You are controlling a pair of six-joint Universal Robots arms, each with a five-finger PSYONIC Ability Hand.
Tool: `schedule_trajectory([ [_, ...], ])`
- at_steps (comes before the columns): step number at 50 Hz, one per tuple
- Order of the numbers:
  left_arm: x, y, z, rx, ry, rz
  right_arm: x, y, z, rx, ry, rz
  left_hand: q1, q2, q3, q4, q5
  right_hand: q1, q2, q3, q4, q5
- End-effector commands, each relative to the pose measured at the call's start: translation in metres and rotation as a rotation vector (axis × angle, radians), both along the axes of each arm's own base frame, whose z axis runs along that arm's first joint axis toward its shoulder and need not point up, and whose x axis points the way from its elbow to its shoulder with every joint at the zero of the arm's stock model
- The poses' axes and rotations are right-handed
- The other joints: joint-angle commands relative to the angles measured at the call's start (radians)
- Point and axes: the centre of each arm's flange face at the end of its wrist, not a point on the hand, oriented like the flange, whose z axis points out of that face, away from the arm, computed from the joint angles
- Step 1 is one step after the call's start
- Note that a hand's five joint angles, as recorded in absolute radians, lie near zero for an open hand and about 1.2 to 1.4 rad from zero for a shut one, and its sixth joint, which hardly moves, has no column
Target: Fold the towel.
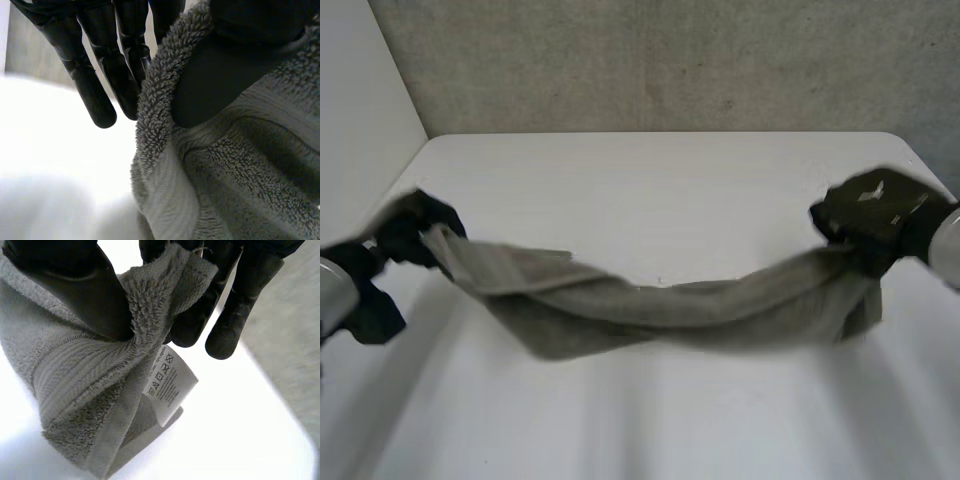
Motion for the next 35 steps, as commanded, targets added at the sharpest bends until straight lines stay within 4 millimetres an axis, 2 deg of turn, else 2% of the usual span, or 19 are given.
schedule_trajectory([
  [1,-0.002,-0.022,-0.068,0.140,-0.055,-0.027,0.005,-0.028,-0.052,0.031,-0.005,-0.031,0.198,0.155,0.195,0.152,0.181,0.069,0.079,0.057,0.055,0.066],
  [2,-0.001,-0.027,-0.073,0.137,-0.078,-0.022,0.005,-0.028,-0.052,0.031,-0.005,-0.031,0.096,0.053,0.093,0.050,0.079,0.069,0.079,0.057,0.055,0.066],
  [3,-0.001,-0.027,-0.073,0.137,-0.078,-0.022,0.007,-0.032,-0.055,0.010,-0.017,-0.043,0.095,0.052,0.092,0.049,0.078,0.069,0.079,0.057,0.055,0.066],
  [4,0.000,-0.033,-0.075,0.120,-0.103,-0.014,0.008,-0.036,-0.059,-0.006,-0.022,-0.055,-0.091,-0.134,-0.094,-0.137,-0.108,0.069,0.079,0.057,0.055,0.066],
  [5,0.002,-0.037,-0.076,0.102,-0.127,-0.008,0.008,-0.036,-0.059,-0.006,-0.022,-0.055,-0.384,-0.426,-0.387,-0.429,-0.400,0.069,0.079,0.057,0.055,0.066],
  [6,0.002,-0.037,-0.076,0.102,-0.127,-0.008,0.009,-0.039,-0.062,-0.014,-0.026,-0.065,-0.387,-0.429,-0.390,-0.432,-0.403,0.069,0.079,0.057,0.055,0.066],
  [7,0.003,-0.039,-0.076,0.083,-0.150,-0.002,0.010,-0.040,-0.064,-0.023,-0.030,-0.070,-0.663,-0.705,-0.666,-0.708,-0.679,0.069,0.079,0.057,0.055,0.066],
  [8,0.003,-0.039,-0.076,0.082,-0.151,-0.002,0.010,-0.040,-0.064,-0.023,-0.030,-0.070,-0.666,-0.708,-0.668,-0.711,-0.682,0.069,0.079,0.057,0.055,0.066],
  [9,0.004,-0.041,-0.074,0.061,-0.173,-0.001,0.012,-0.039,-0.065,-0.027,-0.031,-0.068,-0.843,-0.885,-0.846,-0.888,-0.860,0.069,0.079,0.057,0.055,0.066],
  [10,0.004,-0.041,-0.073,0.040,-0.195,-0.007,0.012,-0.039,-0.065,-0.027,-0.031,-0.068,-0.929,-0.971,-0.932,-0.975,-0.946,0.069,0.079,0.057,0.055,0.066],
  [15,0.002,-0.038,-0.066,-0.027,-0.257,-0.037,0.012,-0.037,-0.066,-0.017,-0.046,-0.071,-0.971,-1.013,-0.974,-1.017,-0.988,0.069,0.079,0.057,0.055,0.066],
  [20,0.000,-0.029,-0.050,-0.188,-0.361,-0.062,0.012,-0.036,-0.069,-0.006,-0.052,-0.071,-0.974,-1.016,-0.977,-1.019,-0.990,0.069,0.079,0.057,0.055,0.066],
  [23,0.000,-0.026,-0.048,-0.233,-0.389,-0.065,0.013,-0.034,-0.071,0.000,-0.050,-0.070,-0.974,-1.016,-0.977,-1.019,-0.990,0.069,0.079,0.057,0.055,0.066],
  [25,-0.002,-0.021,-0.045,-0.323,-0.453,-0.081,0.013,-0.034,-0.072,-0.001,-0.050,-0.070,-0.968,-1.010,-0.971,-1.014,-0.985,0.069,0.079,0.057,0.055,0.066],
  [31,-0.009,-0.010,-0.048,-0.470,-0.555,-0.156,0.012,-0.033,-0.075,0.003,-0.049,-0.072,-0.953,-0.996,-0.956,-0.999,-0.970,0.069,0.079,0.057,0.055,0.066],
  [35,-0.020,0.006,-0.057,-0.635,-0.675,-0.280,0.012,-0.032,-0.078,0.008,-0.048,-0.072,-0.942,-0.984,-0.945,-0.987,-0.958,0.069,0.079,0.057,0.055,0.066],
])
